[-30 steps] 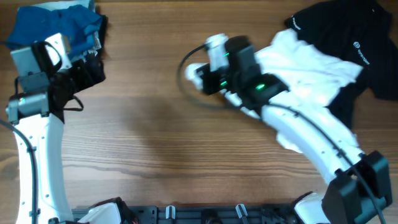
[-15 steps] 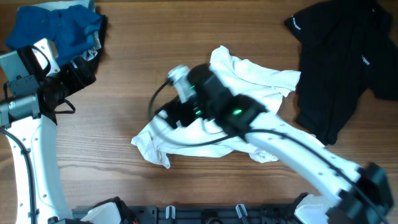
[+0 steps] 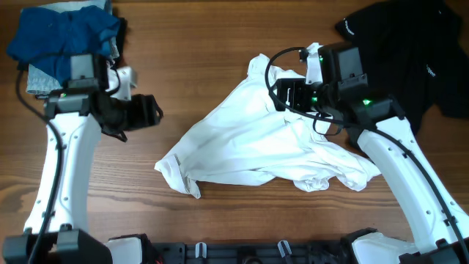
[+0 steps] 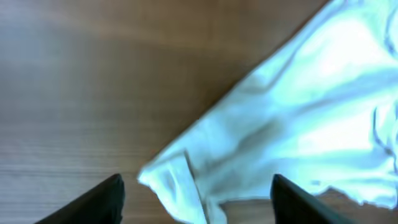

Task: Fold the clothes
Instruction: 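Grasp the T-shirt's left edge with the left gripper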

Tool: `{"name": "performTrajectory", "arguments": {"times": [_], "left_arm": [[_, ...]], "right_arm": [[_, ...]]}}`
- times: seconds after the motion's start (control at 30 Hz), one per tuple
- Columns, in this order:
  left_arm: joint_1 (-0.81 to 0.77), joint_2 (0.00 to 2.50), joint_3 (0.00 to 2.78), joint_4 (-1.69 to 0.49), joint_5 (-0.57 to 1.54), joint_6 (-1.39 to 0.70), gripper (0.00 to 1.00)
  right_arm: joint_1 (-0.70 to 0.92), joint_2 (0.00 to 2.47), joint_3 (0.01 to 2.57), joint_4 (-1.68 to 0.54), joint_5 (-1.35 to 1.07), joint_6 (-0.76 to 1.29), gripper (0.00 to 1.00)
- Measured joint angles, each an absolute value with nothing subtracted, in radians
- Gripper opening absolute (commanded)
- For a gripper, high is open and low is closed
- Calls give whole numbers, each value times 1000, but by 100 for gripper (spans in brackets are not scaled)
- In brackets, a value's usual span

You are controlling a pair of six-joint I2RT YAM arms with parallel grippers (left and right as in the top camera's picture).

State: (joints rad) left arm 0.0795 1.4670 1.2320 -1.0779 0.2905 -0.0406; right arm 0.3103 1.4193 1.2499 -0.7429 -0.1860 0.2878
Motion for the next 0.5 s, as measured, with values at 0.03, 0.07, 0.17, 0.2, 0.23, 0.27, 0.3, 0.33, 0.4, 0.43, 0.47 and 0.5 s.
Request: {"name": "performTrajectory", "arguments": {"times": [0.03, 0.07, 0.17, 0.2, 0.23, 0.27, 0.3, 0.33, 0.4, 0.43, 0.47, 0.5], "left_arm": [[70, 1473, 1219, -1098, 291, -62, 71], [64, 1474, 1200, -1105, 290, -90, 69], [61, 1475, 1103, -1106, 282, -191, 64], [61, 1475, 1053, -1093, 277, -225, 64], [60, 1475, 1012, -1077, 275, -251, 64], [58, 1476, 957, -1058, 274, -278, 64], [53, 1477, 921, -1040, 274, -294, 64], [45, 1478, 890, -1024, 274, -308, 64], [24, 1480, 853, -1000, 275, -337, 64], [2, 1480, 844, -990, 275, -344, 64], [-14, 1480, 842, -986, 273, -348, 64], [-35, 1480, 842, -984, 273, -353, 64]], "right_arm": [[305, 1419, 1250, -739, -181, 288, 100], [299, 1420, 1250, -734, -178, 288, 99], [290, 1429, 1250, -722, -174, 288, 100], [290, 1438, 1250, -717, -174, 288, 100], [290, 1451, 1250, -715, -174, 288, 99], [291, 1466, 1250, -713, -174, 288, 100], [290, 1478, 1250, -710, -174, 288, 99], [290, 1488, 1250, -709, -174, 288, 100], [290, 1515, 1250, -699, -174, 288, 100], [290, 1522, 1250, -698, -174, 288, 100], [290, 1529, 1250, -698, -174, 288, 100], [290, 1534, 1250, -698, -174, 288, 100]]}}
